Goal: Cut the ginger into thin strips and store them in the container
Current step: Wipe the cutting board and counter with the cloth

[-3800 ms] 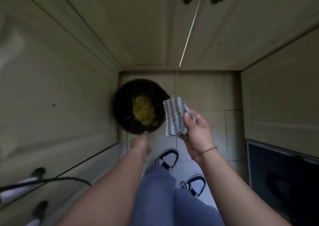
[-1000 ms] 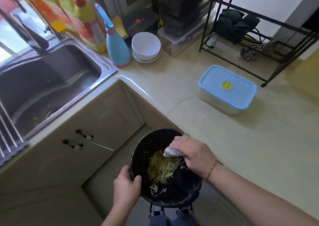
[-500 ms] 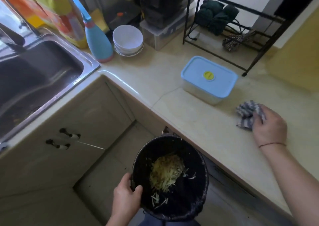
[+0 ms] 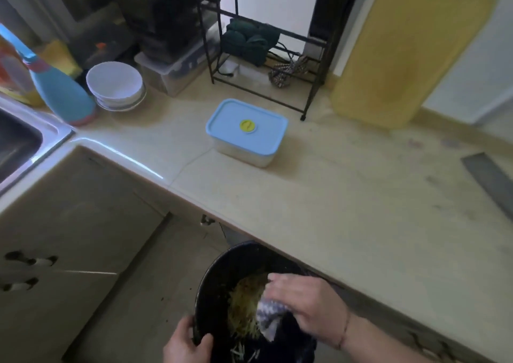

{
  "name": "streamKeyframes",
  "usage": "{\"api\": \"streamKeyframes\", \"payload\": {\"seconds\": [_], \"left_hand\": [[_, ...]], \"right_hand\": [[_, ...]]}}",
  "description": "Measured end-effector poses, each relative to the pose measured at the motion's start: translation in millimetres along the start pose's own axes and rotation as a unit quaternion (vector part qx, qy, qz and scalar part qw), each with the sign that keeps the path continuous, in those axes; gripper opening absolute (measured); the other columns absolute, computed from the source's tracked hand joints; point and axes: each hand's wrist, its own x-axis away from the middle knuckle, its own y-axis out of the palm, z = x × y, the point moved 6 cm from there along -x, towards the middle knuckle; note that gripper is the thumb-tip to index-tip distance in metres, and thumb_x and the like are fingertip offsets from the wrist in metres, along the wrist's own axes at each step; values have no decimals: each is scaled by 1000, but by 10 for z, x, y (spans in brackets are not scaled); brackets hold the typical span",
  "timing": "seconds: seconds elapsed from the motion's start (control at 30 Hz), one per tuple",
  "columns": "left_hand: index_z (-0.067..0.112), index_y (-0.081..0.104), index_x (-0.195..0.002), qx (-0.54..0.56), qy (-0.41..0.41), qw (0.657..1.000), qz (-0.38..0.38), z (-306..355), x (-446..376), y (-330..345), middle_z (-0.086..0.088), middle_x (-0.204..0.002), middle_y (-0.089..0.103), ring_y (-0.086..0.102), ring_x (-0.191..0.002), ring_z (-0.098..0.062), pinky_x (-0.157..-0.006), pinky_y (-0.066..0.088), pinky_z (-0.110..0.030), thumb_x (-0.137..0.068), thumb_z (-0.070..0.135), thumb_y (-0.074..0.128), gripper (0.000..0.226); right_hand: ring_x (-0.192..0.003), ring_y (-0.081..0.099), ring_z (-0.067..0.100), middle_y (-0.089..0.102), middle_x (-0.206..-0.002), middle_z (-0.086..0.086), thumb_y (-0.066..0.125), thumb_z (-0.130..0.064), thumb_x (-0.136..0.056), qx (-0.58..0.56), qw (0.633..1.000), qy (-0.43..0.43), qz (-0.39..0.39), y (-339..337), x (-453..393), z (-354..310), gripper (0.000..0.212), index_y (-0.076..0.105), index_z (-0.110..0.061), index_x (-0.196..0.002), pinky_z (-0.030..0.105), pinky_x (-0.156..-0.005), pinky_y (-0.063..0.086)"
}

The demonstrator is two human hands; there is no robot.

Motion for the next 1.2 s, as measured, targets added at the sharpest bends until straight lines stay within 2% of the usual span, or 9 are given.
{"api": "streamKeyframes", "payload": {"seconds": [0.13,0.23,0.37,0.57,0.7,0.8,0.93,1.03,1.2], "left_hand": [[28,60,-74,-13,21,999,-23,28,58,130,8,-59,64,60,-59,-2,-55,43,-12,-72,-2,78,35],[22,64,-75,-26,26,999,-33,40,107,211,20,-63,65,62,-64,4,-58,46,-8,-69,-1,78,27],[19,66,-75,-34,36,997,-56,41,167,352,13,-56,65,62,-59,1,-56,46,-9,-69,0,78,23],[22,64,-72,-34,29,996,-78,-4,175,461,-4,-63,69,64,-59,-8,-52,44,-12,-72,0,76,25],[18,65,-78,-15,21,996,-88,-13,114,469,-8,-66,69,68,-63,-17,-54,46,-15,-75,-3,72,22],[22,65,-81,-7,-12,996,-88,-107,27,429,-7,-69,72,71,-68,-21,-67,56,-31,-75,0,70,23],[29,63,-81,25,-36,996,-75,-344,-145,300,-5,-68,72,72,-70,-23,-79,59,-39,-75,0,69,30],[25,66,-84,72,-53,995,-35,-525,-243,105,-2,-62,70,67,-62,-11,-62,50,-17,-73,-4,70,31],[16,62,-97,180,-115,976,50,-1022,-447,-222,-15,-79,72,63,-63,-16,-53,41,-3,-76,-11,71,36]], "right_hand": [[-114,61,12,68,-118,6,41,-7,-76,25,956,200,214,-1084,145,697,50,72,-7,-115,12,-110,36],[-114,65,31,71,-116,20,41,-13,-77,122,906,304,266,-1780,208,1488,50,72,2,-113,19,-111,34],[-124,60,38,65,-128,20,62,13,-81,128,885,402,198,-1644,329,1896,42,70,-1,-120,24,-114,27],[-123,61,27,68,-126,2,41,-14,-101,139,964,161,161,-579,667,618,35,71,-13,-121,34,-115,37],[-122,63,17,70,-123,-7,38,-14,-103,103,981,121,112,-201,723,192,39,72,-21,-120,41,-110,42],[-115,63,6,73,-114,-12,43,-3,-83,53,985,150,66,-73,584,57,50,65,-32,-118,40,-110,44],[-107,58,-16,69,-109,-27,55,7,-85,-102,933,326,115,20,264,55,52,67,-37,-110,8,-96,44],[-89,54,-29,65,-94,-27,65,-7,-94,-202,876,426,104,211,-106,-12,27,61,-33,-100,1,-78,46],[-71,69,0,75,-79,-17,80,-22,-81,-316,845,430,24,835,-770,-302,14,68,-22,-89,8,-60,48]]}}
